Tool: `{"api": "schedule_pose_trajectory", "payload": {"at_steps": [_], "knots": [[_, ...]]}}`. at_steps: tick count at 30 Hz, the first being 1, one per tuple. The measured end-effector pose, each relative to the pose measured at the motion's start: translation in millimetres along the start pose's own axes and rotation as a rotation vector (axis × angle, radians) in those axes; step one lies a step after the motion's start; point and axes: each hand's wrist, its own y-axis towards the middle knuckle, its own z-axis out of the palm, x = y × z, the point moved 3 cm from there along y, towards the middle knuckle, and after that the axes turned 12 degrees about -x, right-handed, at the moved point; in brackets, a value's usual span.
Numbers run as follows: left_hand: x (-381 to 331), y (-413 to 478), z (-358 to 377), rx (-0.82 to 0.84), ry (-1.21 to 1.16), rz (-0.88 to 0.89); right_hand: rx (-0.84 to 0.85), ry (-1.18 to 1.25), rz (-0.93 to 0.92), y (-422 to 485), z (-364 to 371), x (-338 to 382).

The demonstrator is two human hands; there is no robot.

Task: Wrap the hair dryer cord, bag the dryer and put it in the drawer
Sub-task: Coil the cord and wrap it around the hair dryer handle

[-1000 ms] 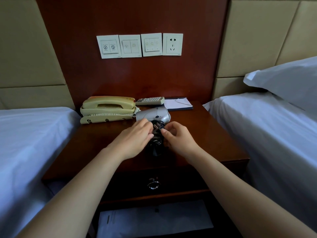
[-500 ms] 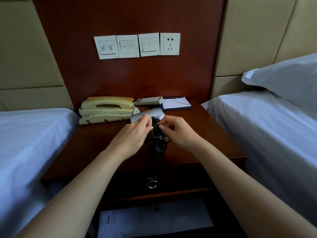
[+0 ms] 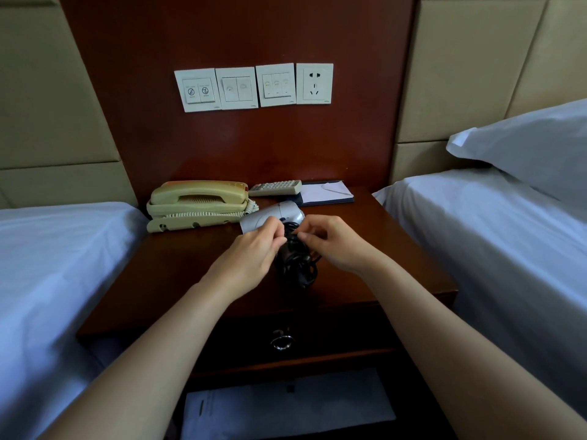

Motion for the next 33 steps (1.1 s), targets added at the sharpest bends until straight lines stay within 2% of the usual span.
{"api": "schedule_pose_trajectory", "payload": {"at_steps": [4,7,10,13,21,29,33], "knots": [[4,2,3,-0.013,-0.079,-0.085,-0.010,-0.002,-0.004,1,-2,-1],[10,3,2,-0.049,-0.261,-0.224,-0.058,-0.043,0.011,-1,1,-3],[15,0,3,0.031,-0.362,-0.299,-0.047,-0.048,0.033,-4,4,-4],[16,-4,4,0.064,-0.339,-0.245,-0.049,-0.026,0.047,-7,3,-5],[10,-5,-5,-0.093,-0.114,-0.130,-0.037,0.063,0.093,-7,7,-5],[3,-7,1,-0.036,0.058,0.073,-0.020,0.117,0.122,-11,5,-7],[-2,-7,-2,-0.083,0.049,0.142,0.009,0.265,0.184,-12,2,-4]]}}
